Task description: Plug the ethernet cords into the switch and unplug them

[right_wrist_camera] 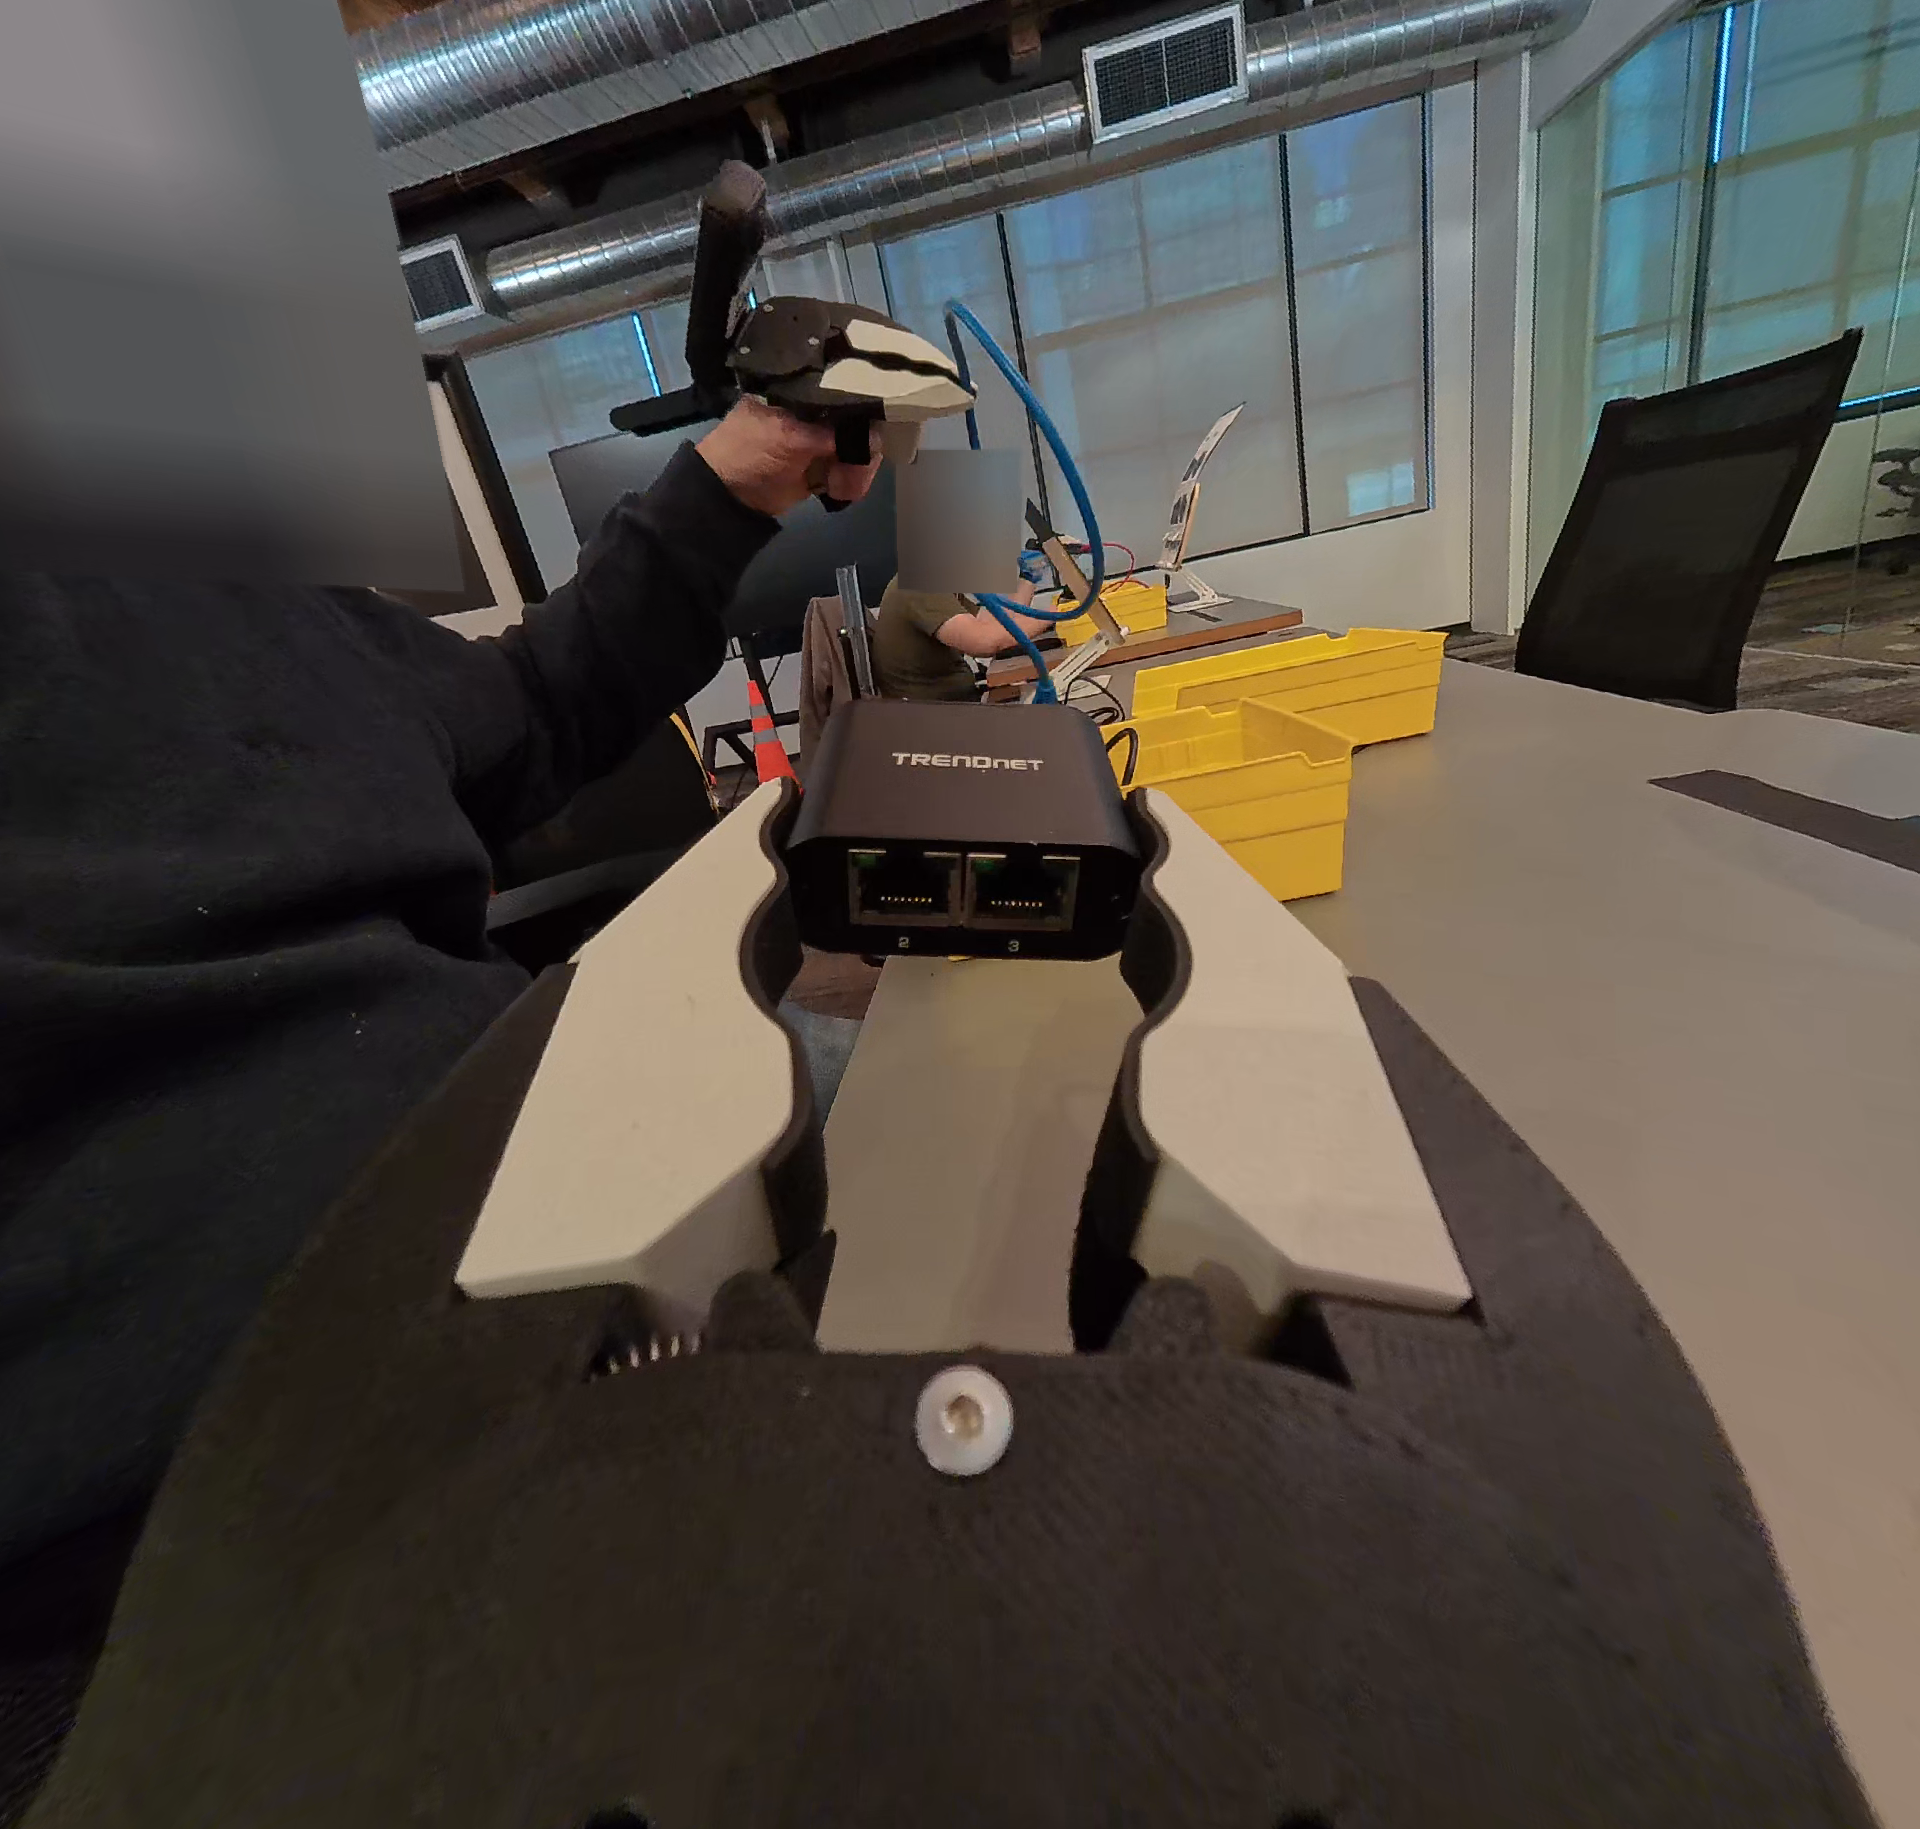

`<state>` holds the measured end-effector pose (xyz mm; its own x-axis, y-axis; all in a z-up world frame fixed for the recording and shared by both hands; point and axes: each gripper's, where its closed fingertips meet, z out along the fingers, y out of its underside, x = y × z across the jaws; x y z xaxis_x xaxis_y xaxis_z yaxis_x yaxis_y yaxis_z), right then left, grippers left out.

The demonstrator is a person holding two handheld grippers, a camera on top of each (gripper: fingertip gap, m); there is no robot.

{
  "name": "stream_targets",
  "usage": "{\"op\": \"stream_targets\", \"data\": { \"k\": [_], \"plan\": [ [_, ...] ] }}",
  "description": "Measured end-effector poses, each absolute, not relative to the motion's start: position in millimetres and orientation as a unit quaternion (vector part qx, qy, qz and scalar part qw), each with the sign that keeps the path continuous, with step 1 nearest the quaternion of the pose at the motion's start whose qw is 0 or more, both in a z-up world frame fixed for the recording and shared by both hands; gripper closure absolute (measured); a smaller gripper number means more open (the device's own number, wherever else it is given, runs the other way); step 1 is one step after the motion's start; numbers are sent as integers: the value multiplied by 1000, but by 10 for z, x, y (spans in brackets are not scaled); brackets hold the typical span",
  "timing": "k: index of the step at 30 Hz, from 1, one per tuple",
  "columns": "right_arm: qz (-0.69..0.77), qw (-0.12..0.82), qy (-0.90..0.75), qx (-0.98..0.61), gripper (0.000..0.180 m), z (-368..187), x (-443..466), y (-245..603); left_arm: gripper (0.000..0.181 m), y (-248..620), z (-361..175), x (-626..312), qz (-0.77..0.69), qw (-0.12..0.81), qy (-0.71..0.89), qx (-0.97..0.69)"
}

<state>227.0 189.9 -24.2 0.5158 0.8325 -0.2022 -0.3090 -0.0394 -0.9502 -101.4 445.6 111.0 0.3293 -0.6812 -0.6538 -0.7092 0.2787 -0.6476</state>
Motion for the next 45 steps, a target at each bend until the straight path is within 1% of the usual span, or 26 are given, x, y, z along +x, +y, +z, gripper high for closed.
{"op": "stream_targets", "data": {
  "k": [5, 11, 14, 16, 22, 33, 38, 41, 43, 45],
  "plan": [
    [431, 660, -227, -572, 121, -218, 2296, 1863, 175, 4303, 1050, -555, -7, 551, 589, -591],
    [422, 668, -228, -570, 121, -176, 2315, 1796, 175, 4064, 608, 203, -61, 521, 617, -586],
    [419, 671, -227, -568, 121, -160, 2330, 1751, 175, 3921, 254, 585, -110, 479, 632, -599],
    [416, 672, -228, -568, 121, -153, 2342, 1726, 175, 3772, -52, 817, -147, 426, 654, -608],
    [413, 676, -225, -567, 121, -152, 2392, 1650, 175, 3633, -792, 1212, -158, 293, 706, -626],
    [416, 678, -215, -566, 120, -203, 2447, 1617, 175, 3885, -1294, 1697, -85, 196, 764, -609],
    [416, 680, -214, -565, 120, -204, 2446, 1597, 155, 4209, -1386, 1823, -51, 223, 755, -614],
    [415, 680, -212, -565, 120, -220, 2462, 1577, 150, 4299, -1291, 1813, -47, 261, 748, -608],
    [415, 681, -210, -566, 120, -234, 2480, 1568, 150, 4236, -1152, 1815, -34, 307, 765, -565],
    [414, 682, -209, -566, 120, -240, 2491, 1562, 151, 4046, -1153, 1766, -16, 312, 798, -514]
  ]
}}
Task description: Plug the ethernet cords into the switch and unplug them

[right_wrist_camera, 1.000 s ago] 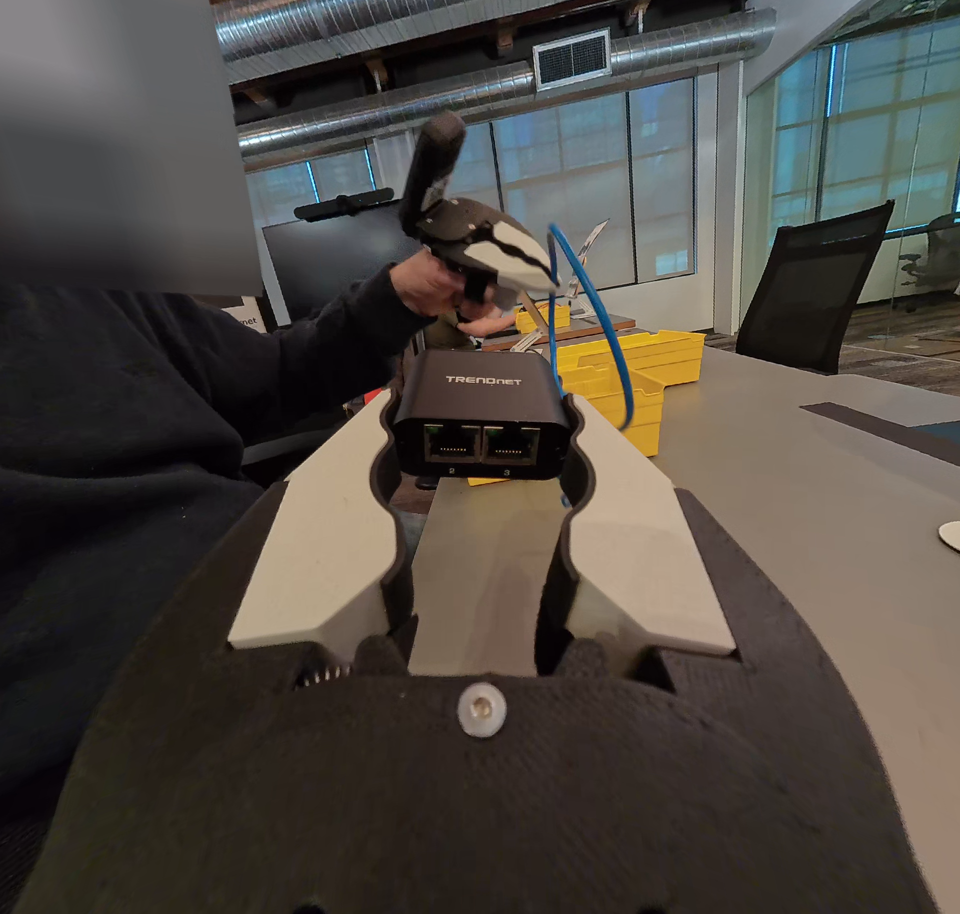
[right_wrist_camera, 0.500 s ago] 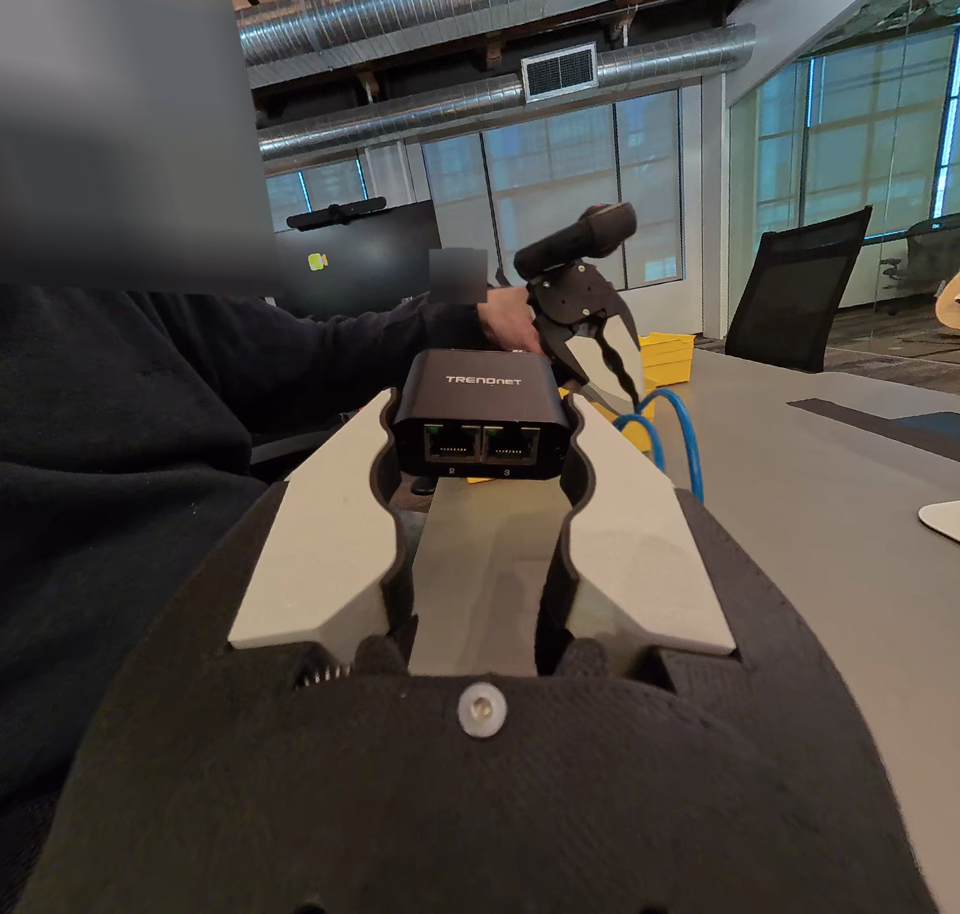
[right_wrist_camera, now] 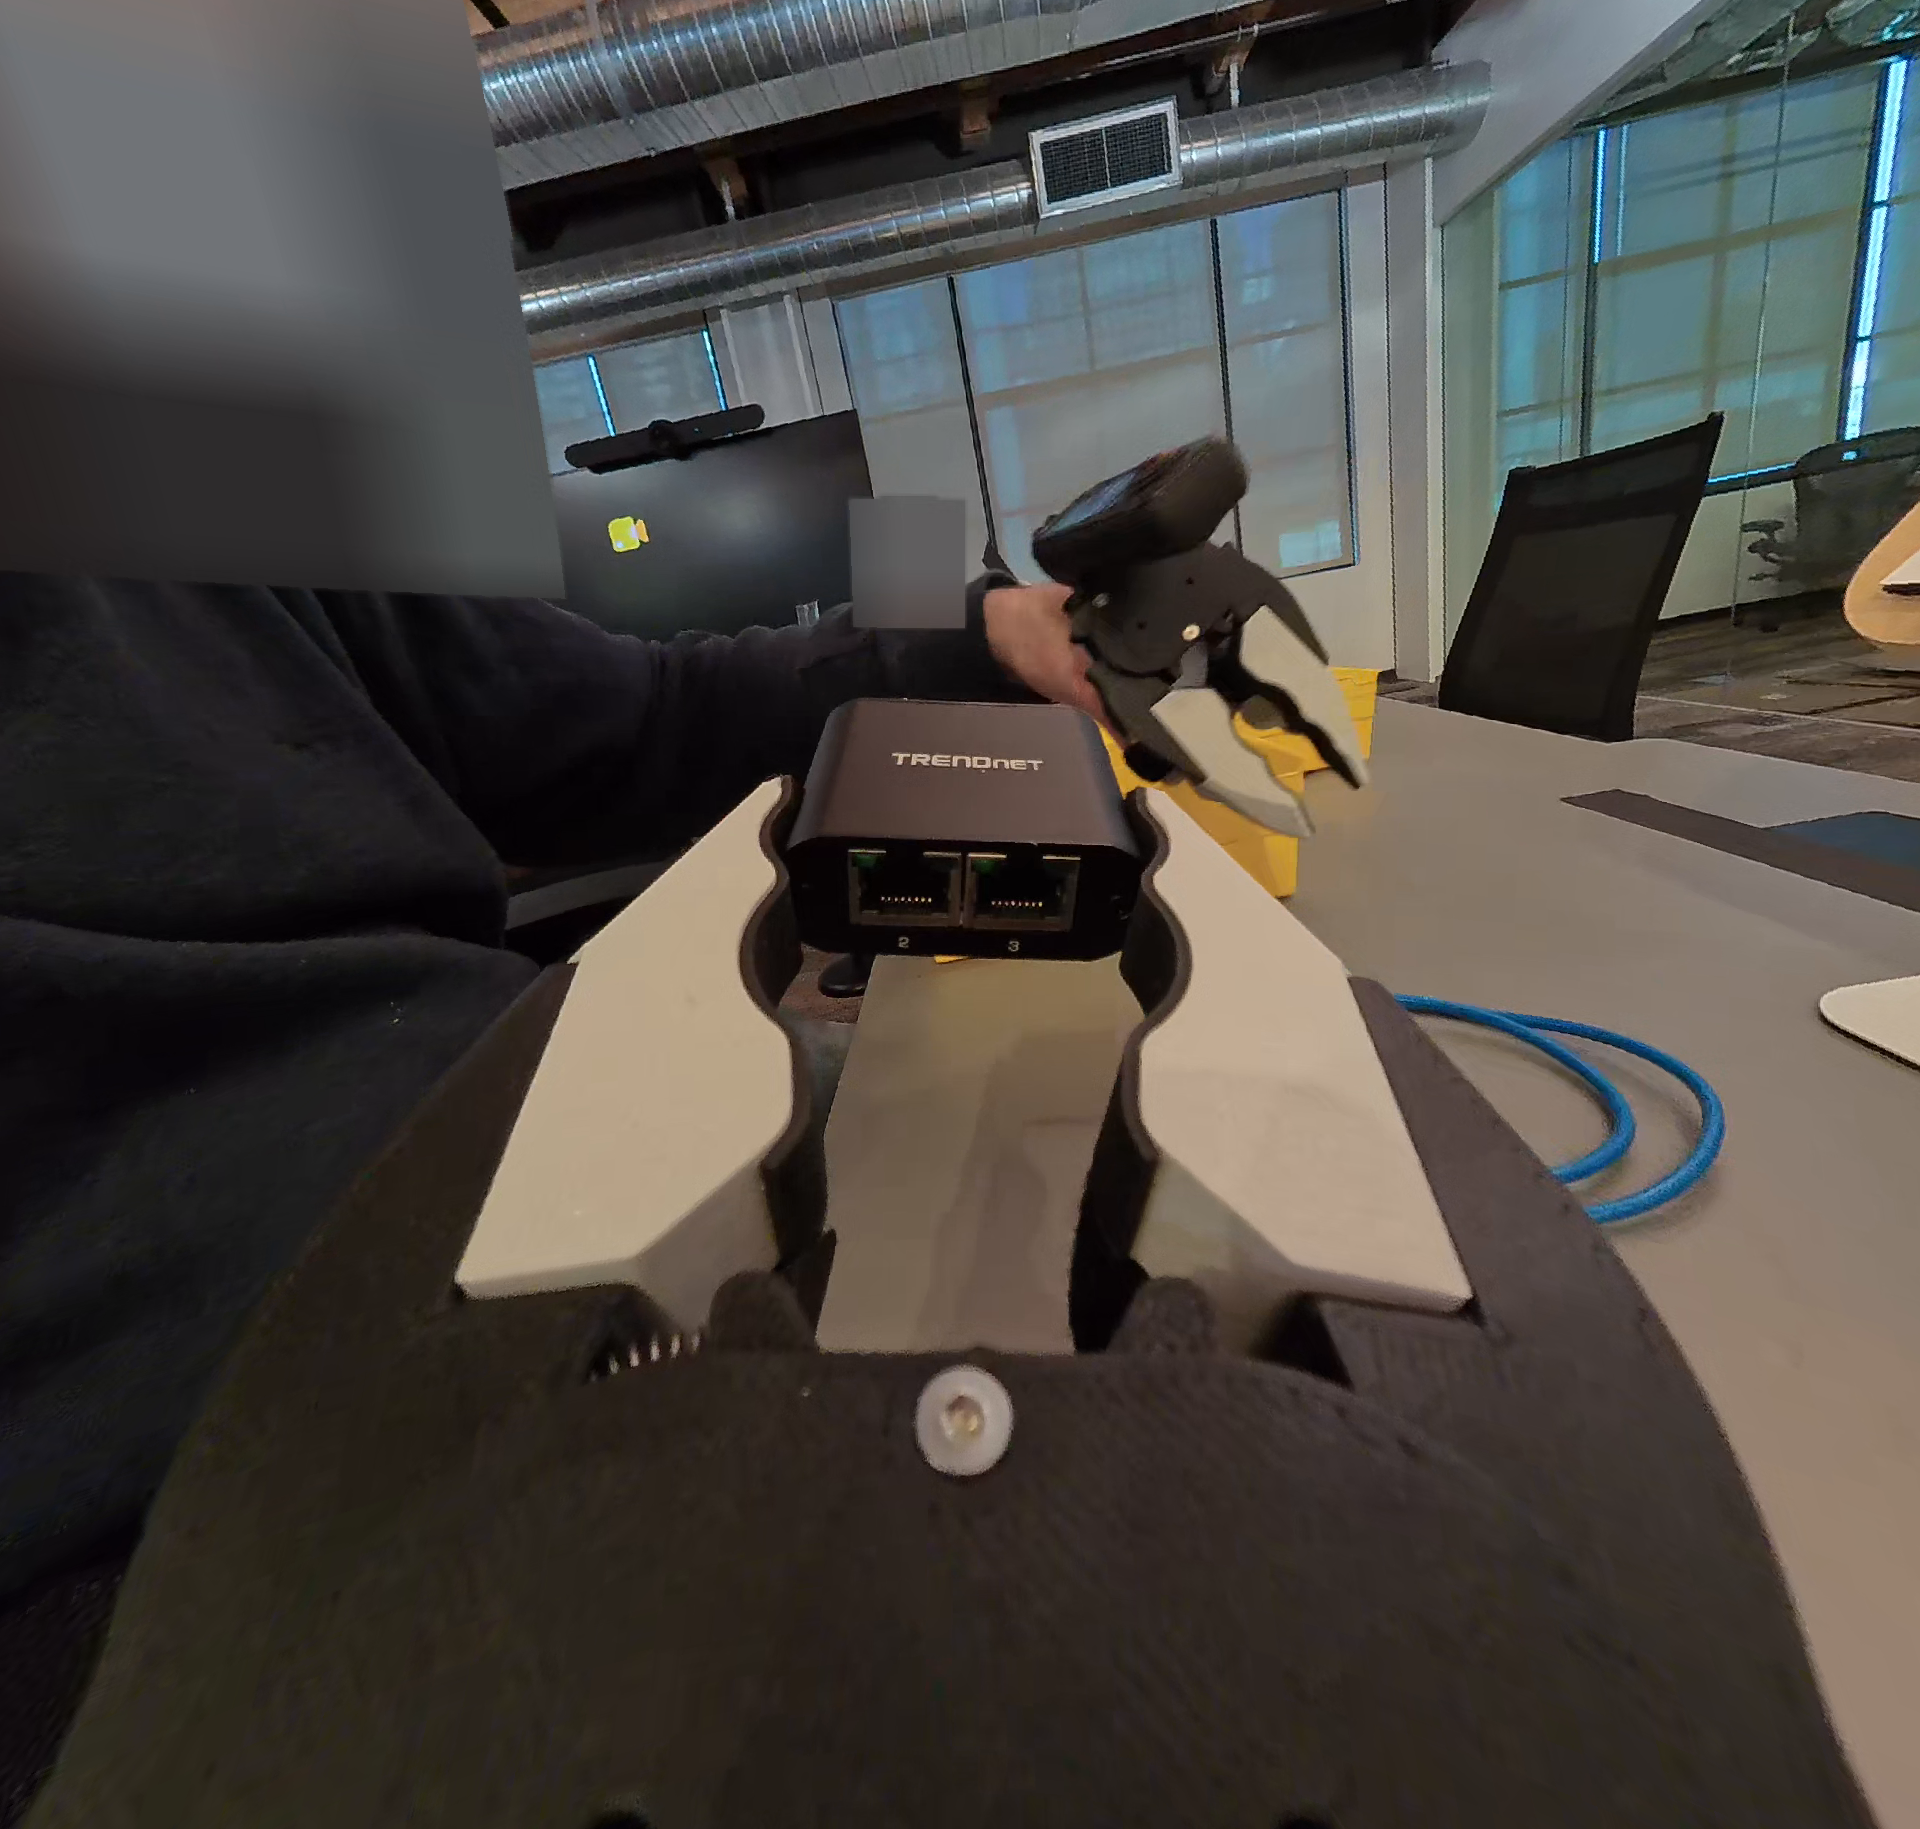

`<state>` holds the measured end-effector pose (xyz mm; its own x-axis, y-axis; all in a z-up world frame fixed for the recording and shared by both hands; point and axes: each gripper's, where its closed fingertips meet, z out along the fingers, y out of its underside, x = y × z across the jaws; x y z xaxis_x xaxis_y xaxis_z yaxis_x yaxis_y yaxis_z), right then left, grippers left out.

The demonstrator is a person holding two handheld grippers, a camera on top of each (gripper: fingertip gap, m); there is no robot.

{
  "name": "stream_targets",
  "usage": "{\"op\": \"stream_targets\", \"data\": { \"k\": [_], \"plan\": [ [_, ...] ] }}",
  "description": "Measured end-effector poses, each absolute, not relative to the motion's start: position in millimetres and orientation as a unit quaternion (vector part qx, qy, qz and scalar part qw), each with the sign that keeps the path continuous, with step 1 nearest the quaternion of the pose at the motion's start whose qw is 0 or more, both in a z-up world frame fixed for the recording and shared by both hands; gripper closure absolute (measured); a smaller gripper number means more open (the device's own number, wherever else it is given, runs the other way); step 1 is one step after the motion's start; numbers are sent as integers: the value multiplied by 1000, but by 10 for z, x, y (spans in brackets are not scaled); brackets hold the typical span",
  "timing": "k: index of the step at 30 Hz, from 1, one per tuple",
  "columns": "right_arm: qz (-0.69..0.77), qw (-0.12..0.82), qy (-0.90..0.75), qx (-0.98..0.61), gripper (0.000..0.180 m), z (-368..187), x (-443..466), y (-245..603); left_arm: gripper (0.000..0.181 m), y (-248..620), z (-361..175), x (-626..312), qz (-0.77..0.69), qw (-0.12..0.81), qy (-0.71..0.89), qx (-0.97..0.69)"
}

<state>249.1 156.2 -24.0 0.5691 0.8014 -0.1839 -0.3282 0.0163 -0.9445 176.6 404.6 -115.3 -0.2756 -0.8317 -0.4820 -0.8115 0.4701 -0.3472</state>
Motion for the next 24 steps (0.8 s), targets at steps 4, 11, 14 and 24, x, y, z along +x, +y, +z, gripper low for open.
{"op": "stream_targets", "data": {
  "k": [4, 11, 14, 24],
  "plan": [
    [415, 683, -210, -563, 120, -229, 2480, 1563, 158, 3876, -1509, 1703, 46, 288, 846, -446],
    [415, 683, -213, -562, 120, -223, 2425, 1539, 165, 3975, -2204, 1704, 86, 209, 874, -431],
    [415, 684, -211, -562, 120, -231, 2447, 1524, 172, 3953, -2274, 1708, 69, 192, 873, -443],
    [414, 690, -204, -558, 120, -246, 2508, 1491, 166, 3384, -2296, 1226, 5, 32, 788, -615]
  ]
}}
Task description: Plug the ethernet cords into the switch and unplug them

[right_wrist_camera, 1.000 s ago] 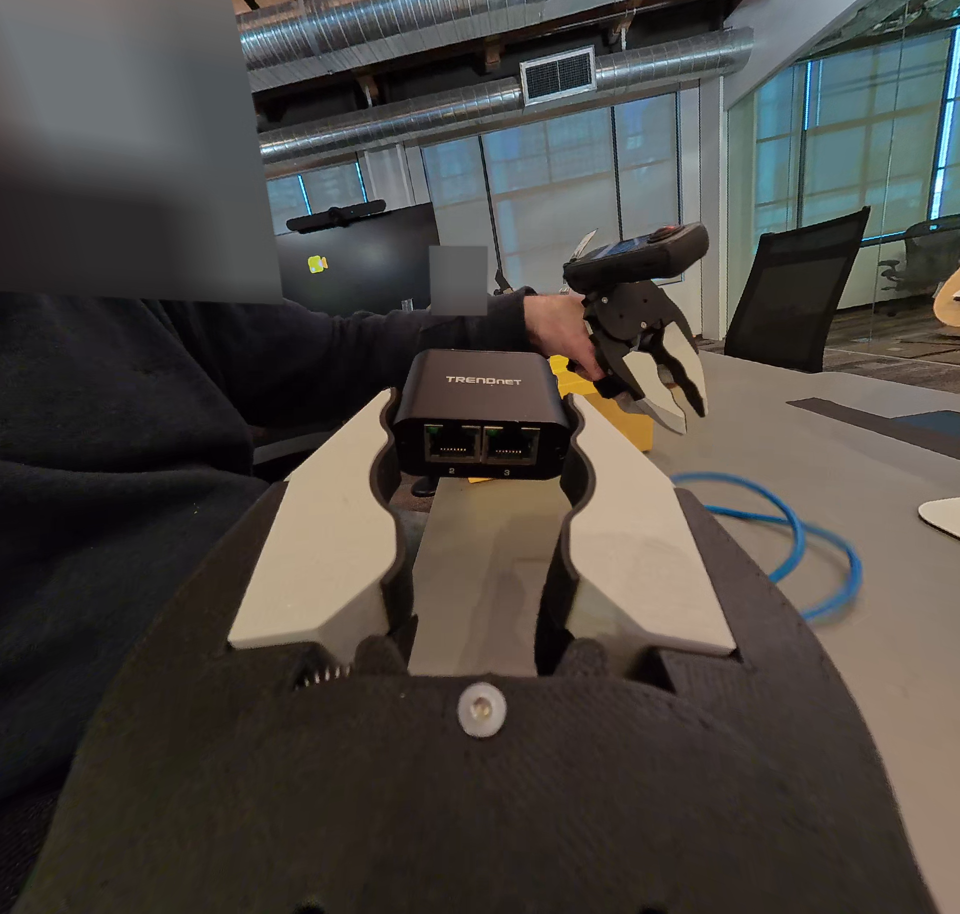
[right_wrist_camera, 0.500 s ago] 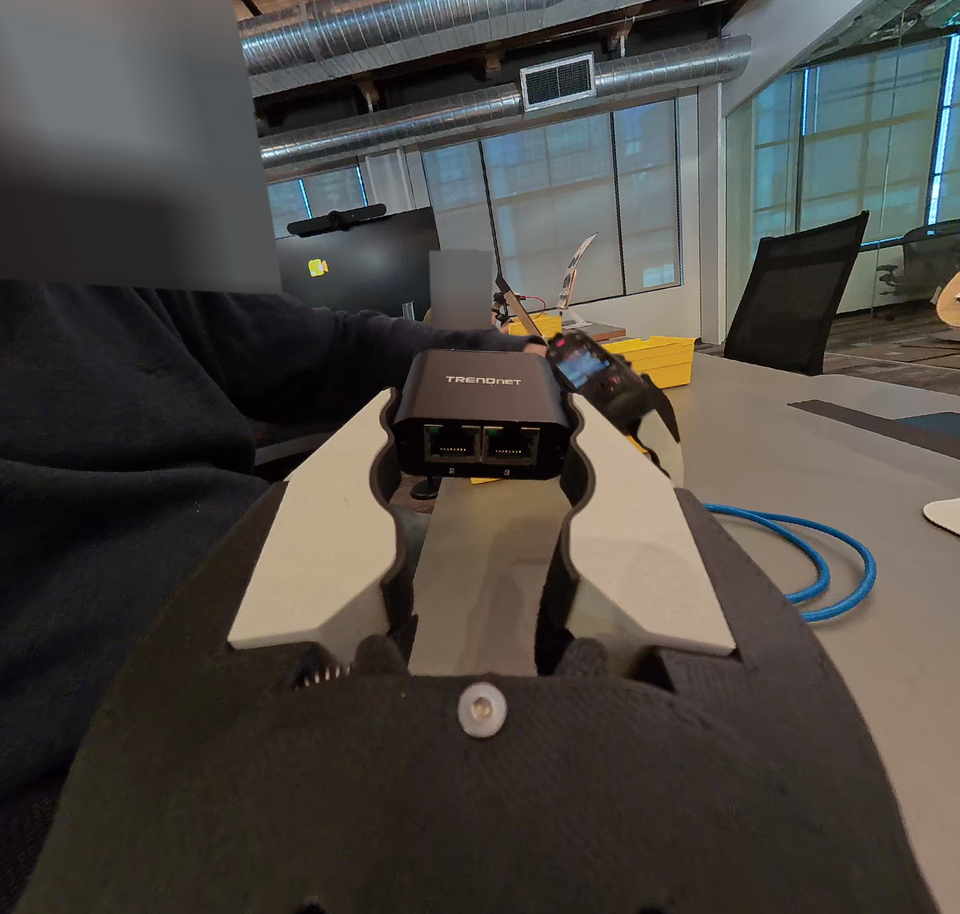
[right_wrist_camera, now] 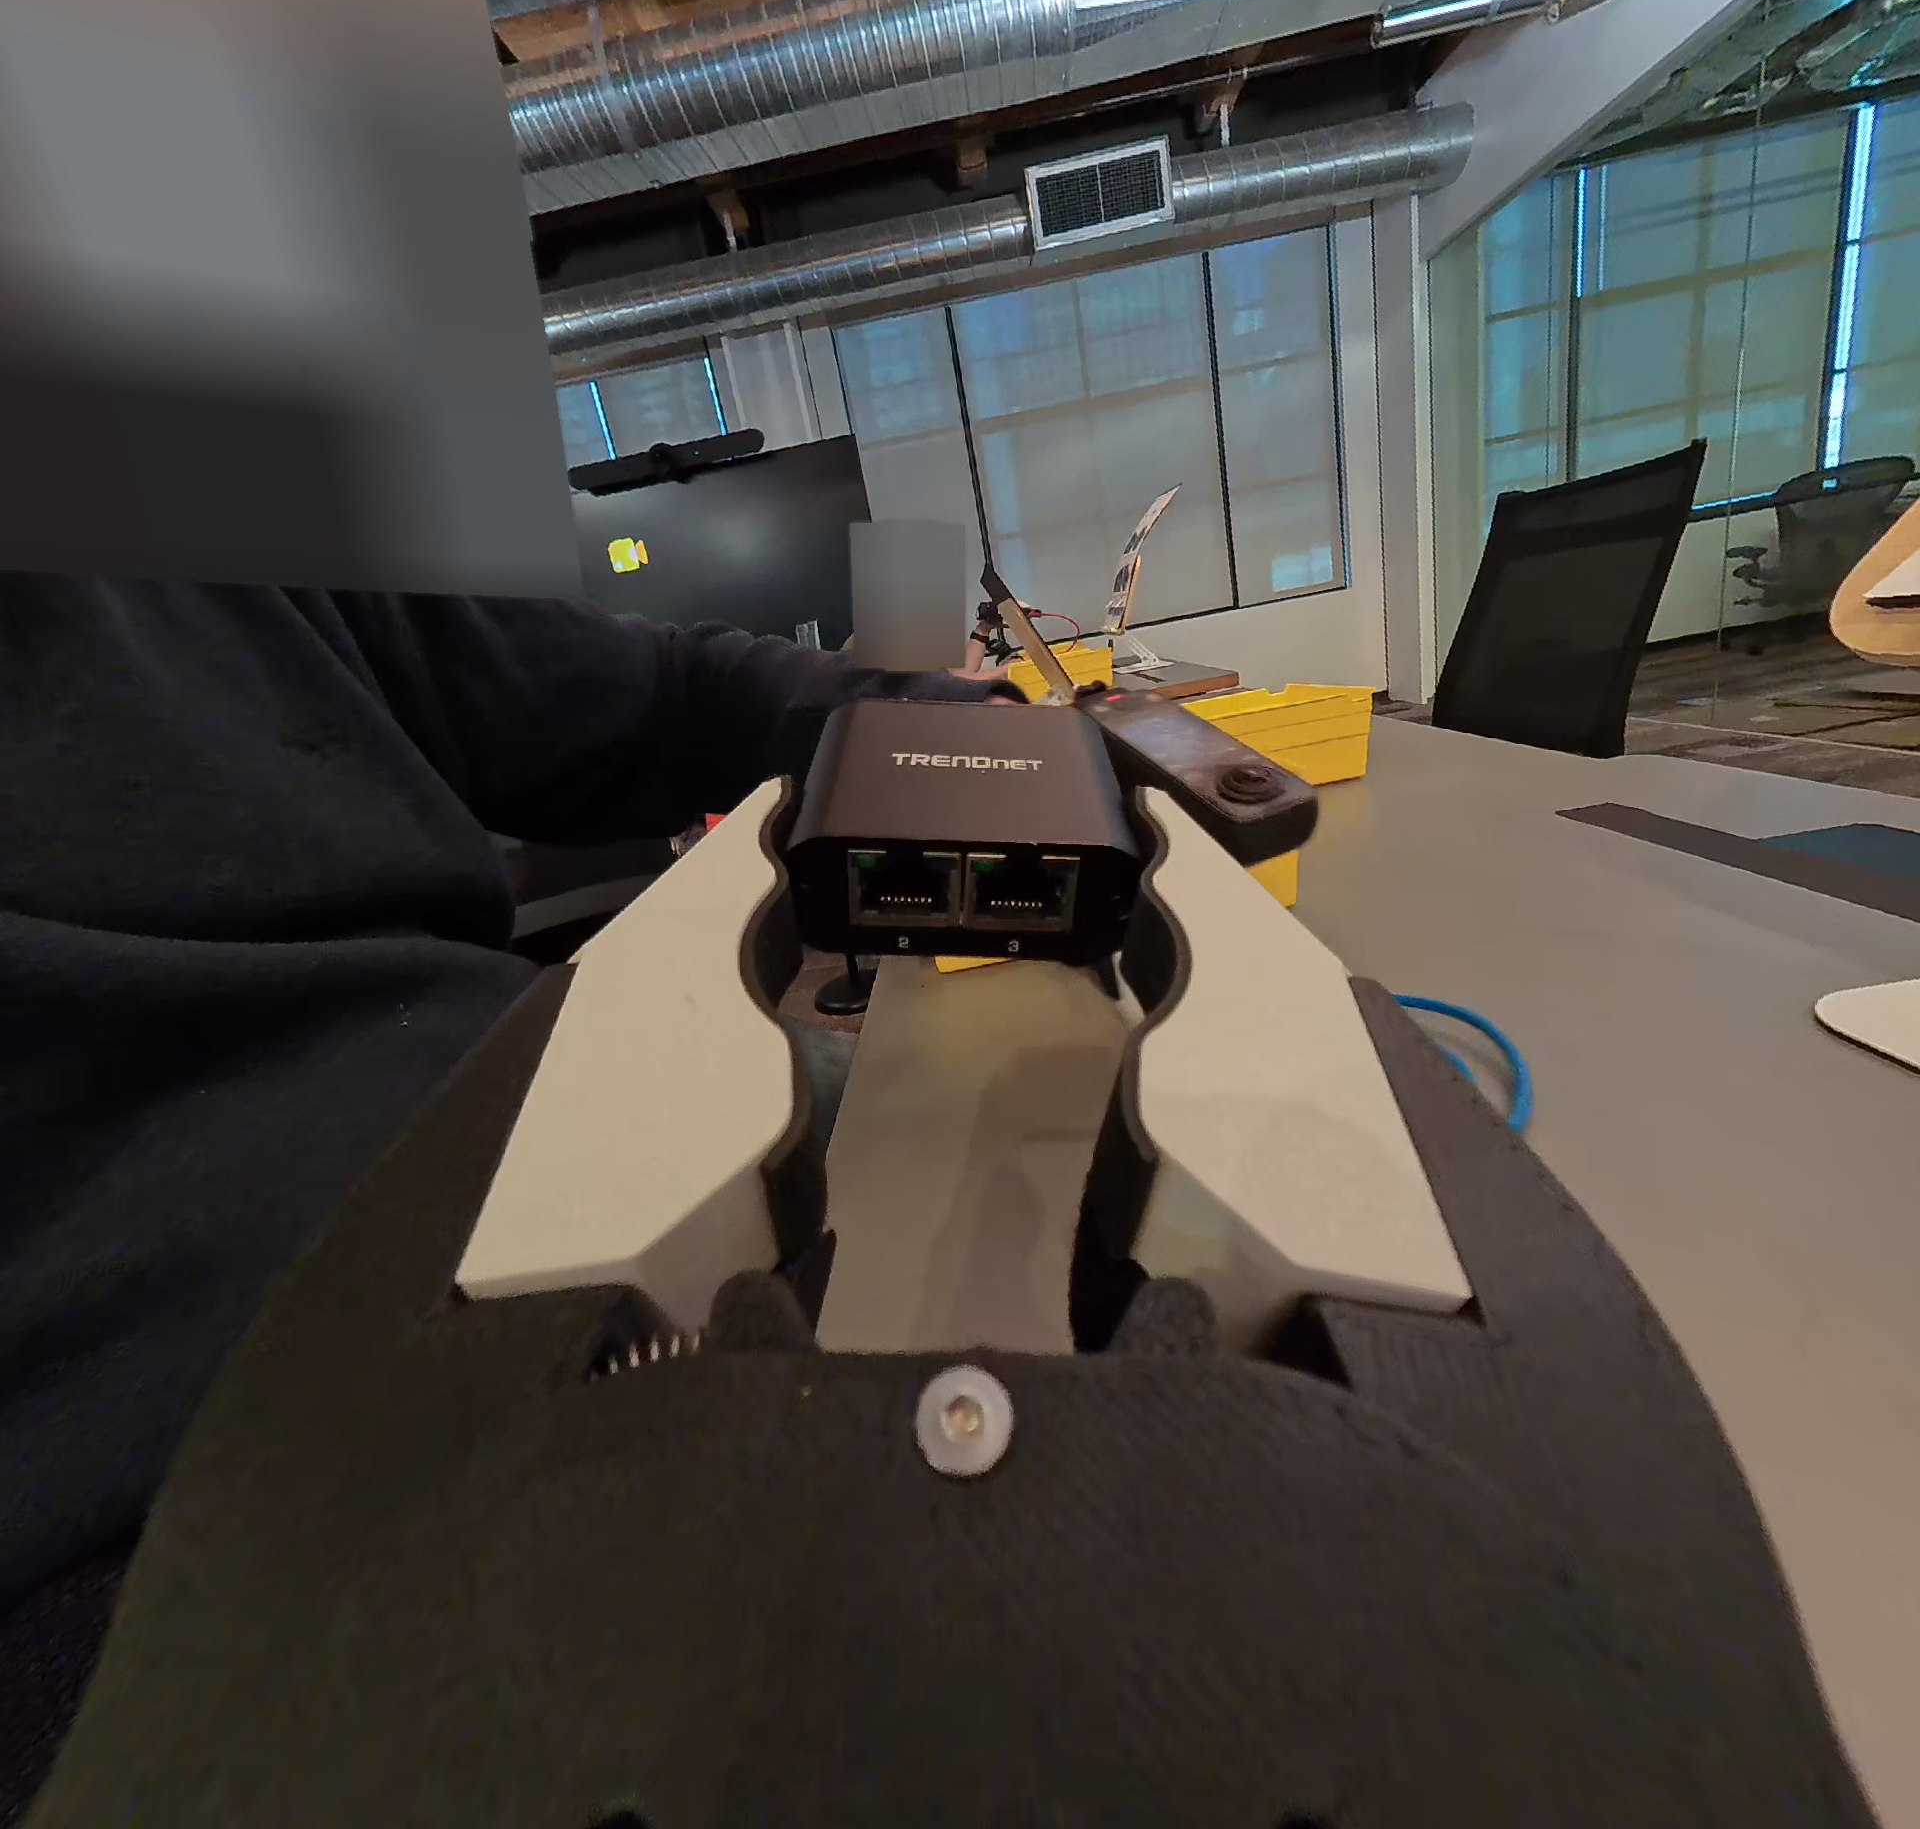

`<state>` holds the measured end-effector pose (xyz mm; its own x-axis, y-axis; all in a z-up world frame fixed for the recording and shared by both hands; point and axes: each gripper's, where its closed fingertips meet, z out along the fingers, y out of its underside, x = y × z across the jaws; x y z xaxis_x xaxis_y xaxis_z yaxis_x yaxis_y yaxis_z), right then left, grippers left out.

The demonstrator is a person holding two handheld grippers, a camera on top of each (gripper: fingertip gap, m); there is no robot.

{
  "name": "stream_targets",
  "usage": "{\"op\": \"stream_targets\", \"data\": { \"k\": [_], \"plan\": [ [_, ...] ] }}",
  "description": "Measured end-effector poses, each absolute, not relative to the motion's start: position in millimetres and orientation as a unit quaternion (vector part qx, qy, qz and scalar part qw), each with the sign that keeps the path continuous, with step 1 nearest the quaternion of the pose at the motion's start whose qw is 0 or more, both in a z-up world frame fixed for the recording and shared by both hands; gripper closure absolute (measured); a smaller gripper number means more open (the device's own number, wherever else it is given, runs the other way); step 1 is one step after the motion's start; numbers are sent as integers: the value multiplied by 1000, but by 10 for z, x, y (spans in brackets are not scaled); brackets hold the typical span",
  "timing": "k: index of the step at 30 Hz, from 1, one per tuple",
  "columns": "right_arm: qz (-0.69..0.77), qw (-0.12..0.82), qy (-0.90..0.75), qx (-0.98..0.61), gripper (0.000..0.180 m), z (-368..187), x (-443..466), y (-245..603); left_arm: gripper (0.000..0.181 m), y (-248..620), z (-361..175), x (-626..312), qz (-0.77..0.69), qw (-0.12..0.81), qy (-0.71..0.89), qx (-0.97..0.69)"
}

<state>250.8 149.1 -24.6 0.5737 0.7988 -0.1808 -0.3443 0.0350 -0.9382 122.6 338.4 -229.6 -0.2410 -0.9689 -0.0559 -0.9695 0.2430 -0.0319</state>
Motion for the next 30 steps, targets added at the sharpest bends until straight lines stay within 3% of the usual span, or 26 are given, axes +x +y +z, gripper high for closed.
{"op": "stream_targets", "data": {
  "k": [2, 5, 10, 12, 18, 21, 23, 30],
  "plan": [
    [415, 690, -203, -557, 120, -252, 2507, 1484, 152, 3075, -2268, 1146, -31, 7, 780, -625],
    [416, 690, -202, -557, 121, -257, 2508, 1480, 149, 2686, -2150, 1211, -89, 37, 787, -609],
    [413, 691, -203, -557, 120, -240, 2507, 1483, 148, 2658, -1773, 1726, -116, 229, 831, -494],
    [413, 691, -204, -558, 120, -236, 2492, 1486, 150, 2712, -1767, 1890, -111, 257, 845, -456],
    [415, 690, -206, -556, 120, -230, 2470, 1468, 145, 2847, -2114, 2128, -80, 236, 909, -335],
    [415, 692, -204, -555, 120, -236, 2495, 1454, 154, 2787, -2205, 2185, -116, 202, 912, -339],
    [415, 694, -201, -553, 121, -237, 2523, 1444, 162, 2798, -2226, 2224, -112, 209, 914, -329],
    [412, 701, -196, -548, 121, -237, 2575, 1429, 164, 2901, -2222, 2246, -86, 254, 896, -355]
  ]
}}
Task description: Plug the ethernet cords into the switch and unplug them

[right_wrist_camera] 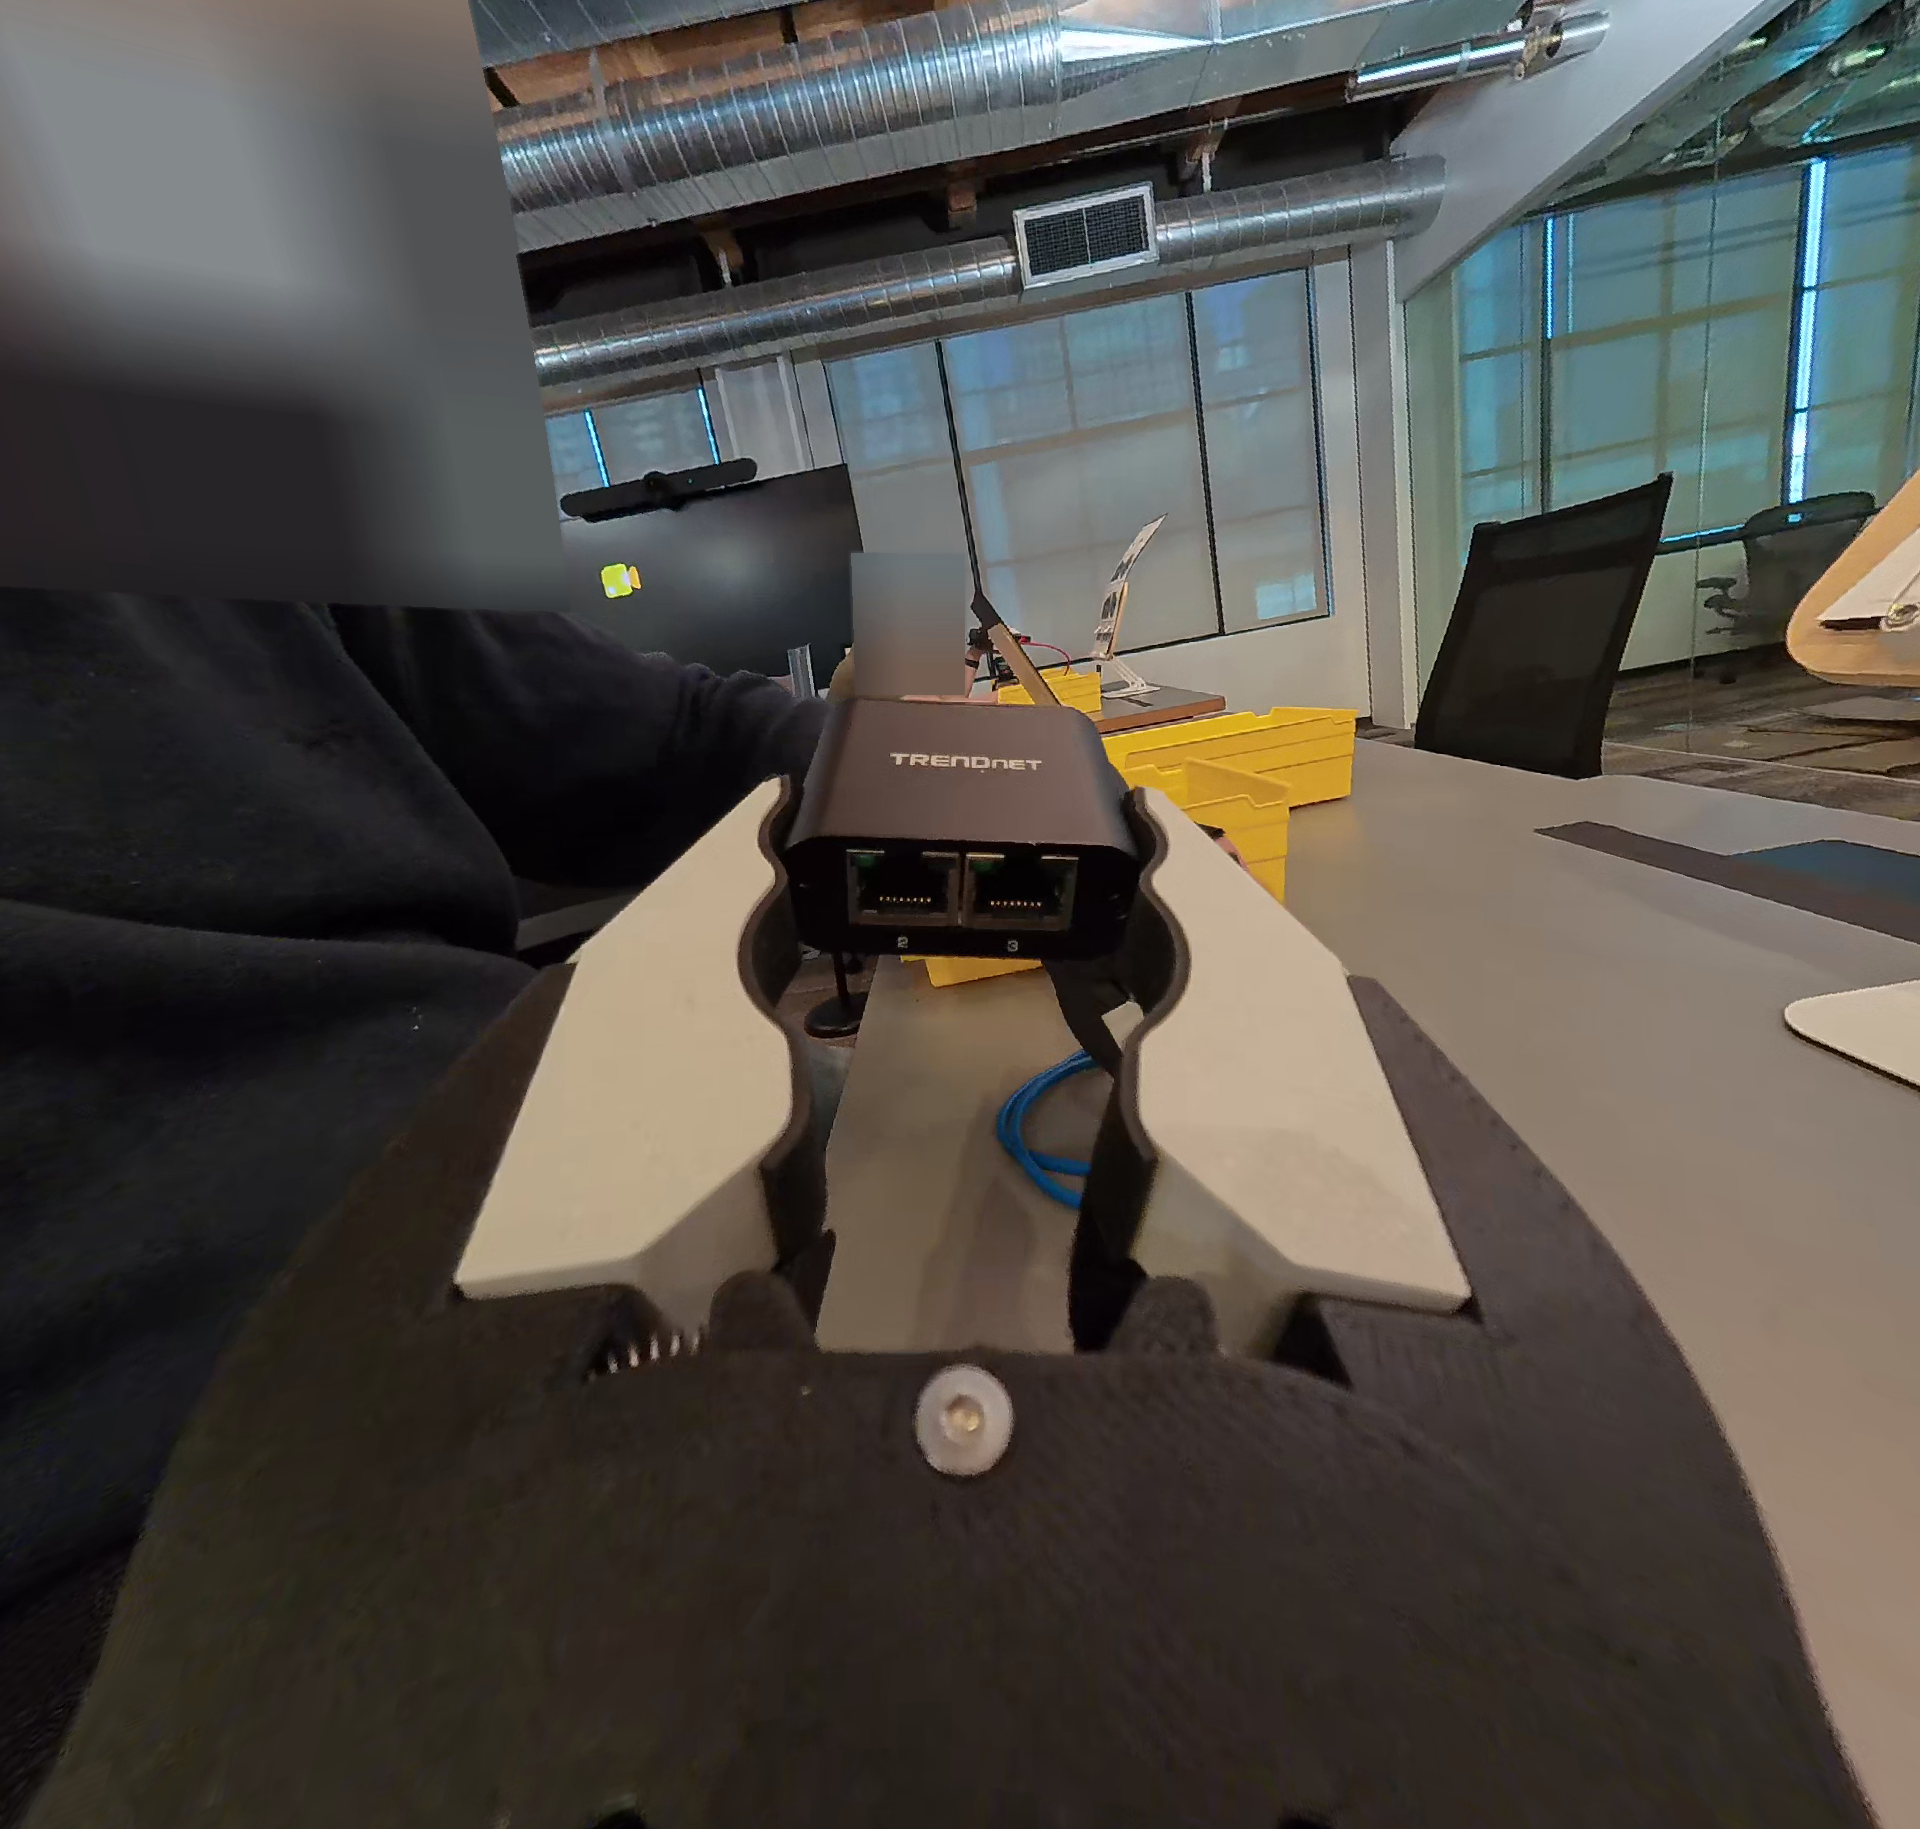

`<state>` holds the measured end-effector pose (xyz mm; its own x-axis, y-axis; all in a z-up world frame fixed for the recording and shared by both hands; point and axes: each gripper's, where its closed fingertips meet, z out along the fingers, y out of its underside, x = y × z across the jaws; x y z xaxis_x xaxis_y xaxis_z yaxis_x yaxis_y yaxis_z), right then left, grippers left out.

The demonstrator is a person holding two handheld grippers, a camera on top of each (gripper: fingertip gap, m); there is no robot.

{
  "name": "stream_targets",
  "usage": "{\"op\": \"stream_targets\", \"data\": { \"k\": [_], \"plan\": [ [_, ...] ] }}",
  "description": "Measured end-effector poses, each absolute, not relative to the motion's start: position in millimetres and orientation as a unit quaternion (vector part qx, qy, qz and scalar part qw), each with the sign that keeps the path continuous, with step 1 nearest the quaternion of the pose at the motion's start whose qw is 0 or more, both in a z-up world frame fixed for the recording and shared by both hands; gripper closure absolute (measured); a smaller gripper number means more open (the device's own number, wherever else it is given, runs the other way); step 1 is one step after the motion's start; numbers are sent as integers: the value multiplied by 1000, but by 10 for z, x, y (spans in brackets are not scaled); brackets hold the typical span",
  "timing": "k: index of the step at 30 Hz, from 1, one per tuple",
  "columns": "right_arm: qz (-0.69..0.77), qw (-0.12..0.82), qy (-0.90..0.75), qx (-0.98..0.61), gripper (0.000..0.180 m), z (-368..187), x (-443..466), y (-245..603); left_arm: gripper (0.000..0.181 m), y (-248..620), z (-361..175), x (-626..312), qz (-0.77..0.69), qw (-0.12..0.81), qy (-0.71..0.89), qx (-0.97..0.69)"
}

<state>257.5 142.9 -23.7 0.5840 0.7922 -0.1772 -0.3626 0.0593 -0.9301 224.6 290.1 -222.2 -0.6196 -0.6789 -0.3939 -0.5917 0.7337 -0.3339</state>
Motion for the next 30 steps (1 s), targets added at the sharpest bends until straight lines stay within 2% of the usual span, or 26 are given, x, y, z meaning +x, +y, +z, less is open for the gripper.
{"op": "stream_targets", "data": {
  "k": [6, 7, 8, 10, 15, 22, 30],
  "plan": [
    [410, 699, -196, -552, 121, -252, 2551, 1457, 163, 2842, -2228, 2266, -111, 246, 828, -492],
    [411, 699, -197, -552, 120, -249, 2544, 1458, 162, 2845, -2222, 2269, -116, 247, 815, -512],
    [410, 699, -198, -552, 120, -245, 2537, 1460, 152, 2817, -2207, 2273, -132, 243, 807, -522],
    [408, 699, -199, -553, 121, -242, 2527, 1457, 150, 2784, -2168, 2257, -149, 257, 807, -511],
    [412, 696, -200, -553, 121, -259, 2521, 1462, 152, 2916, -2179, 2179, -80, 296, 842, -443],
    [416, 697, -202, -548, 121, -246, 2490, 1458, 161, 2838, -2165, 2282, -163, 200, 881, -398],
    [414, 700, -196, -548, 121, -279, 2561, 1441, 167, 2900, -2234, 2277, -183, 177, 885, -390]
  ]
}}
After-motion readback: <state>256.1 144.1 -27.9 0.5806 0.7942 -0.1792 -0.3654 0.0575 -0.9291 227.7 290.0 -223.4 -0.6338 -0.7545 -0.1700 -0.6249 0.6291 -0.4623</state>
